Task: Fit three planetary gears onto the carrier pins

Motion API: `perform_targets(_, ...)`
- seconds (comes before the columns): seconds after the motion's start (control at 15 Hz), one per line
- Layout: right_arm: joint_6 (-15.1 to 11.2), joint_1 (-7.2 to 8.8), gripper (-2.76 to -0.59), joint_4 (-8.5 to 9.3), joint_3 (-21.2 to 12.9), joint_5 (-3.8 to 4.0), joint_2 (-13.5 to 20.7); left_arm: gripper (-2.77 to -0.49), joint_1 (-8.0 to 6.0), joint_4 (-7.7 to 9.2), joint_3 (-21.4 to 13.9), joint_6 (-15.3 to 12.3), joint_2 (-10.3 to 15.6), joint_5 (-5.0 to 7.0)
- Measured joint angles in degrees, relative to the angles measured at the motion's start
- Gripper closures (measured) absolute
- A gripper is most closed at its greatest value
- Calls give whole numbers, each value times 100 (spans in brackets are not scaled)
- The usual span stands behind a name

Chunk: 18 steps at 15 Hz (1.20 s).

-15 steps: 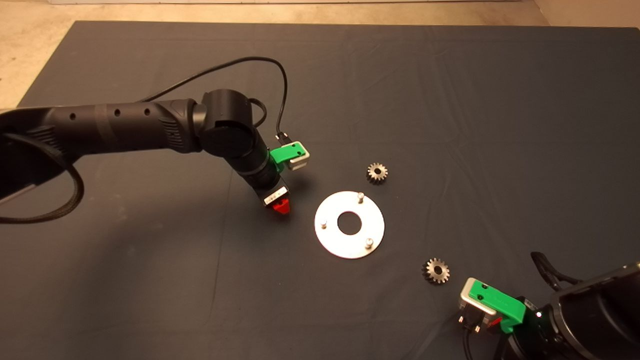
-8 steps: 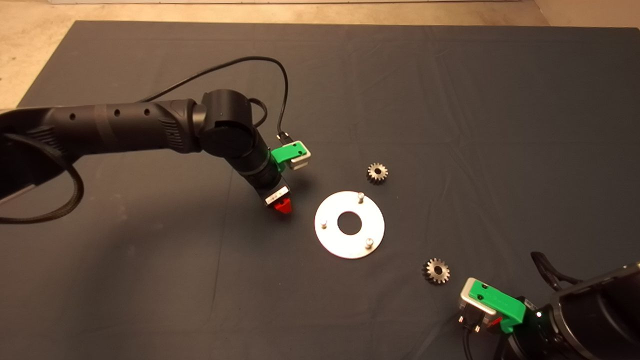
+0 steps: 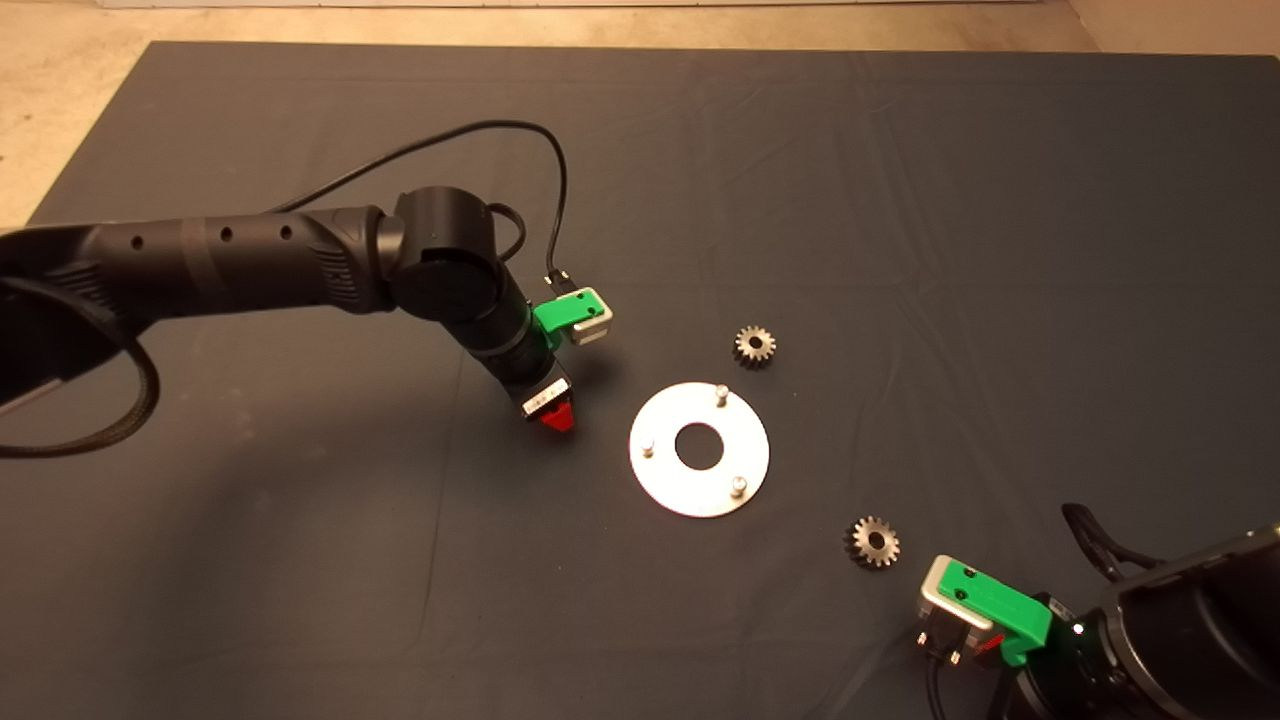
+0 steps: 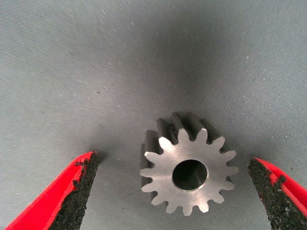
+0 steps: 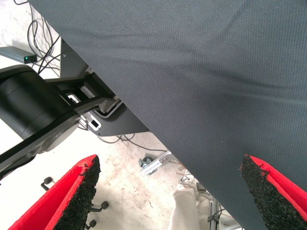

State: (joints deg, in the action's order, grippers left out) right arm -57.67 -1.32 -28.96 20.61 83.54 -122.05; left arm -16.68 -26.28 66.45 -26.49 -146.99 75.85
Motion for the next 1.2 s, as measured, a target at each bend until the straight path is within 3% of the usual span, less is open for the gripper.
perform_targets(0.2, 1, 6, -218, 0, 0, 0, 2, -208, 1, -1, -20, 0, 5, -30)
perform_targets(0.33, 1, 6, -218, 0, 0, -2, 2, -207, 0, 0, -22, -2, 35, -133)
perform_targets(0.4, 1, 5, -218, 0, 0, -5, 2, -196, 0, 0, -22, 0, 49, -135)
perform_targets(0.87, -1, 6, -218, 0, 0, -5, 13, -180, 0, 0, -22, 0, 50, -142)
perform_targets(1.0, 1, 6, -218, 0, 0, -5, 13, -180, 0, -1, -22, 0, 50, -244)
perform_targets(1.2, -1, 6, -218, 0, 0, -5, 13, -166, 0, -1, -22, 0, 50, -247)
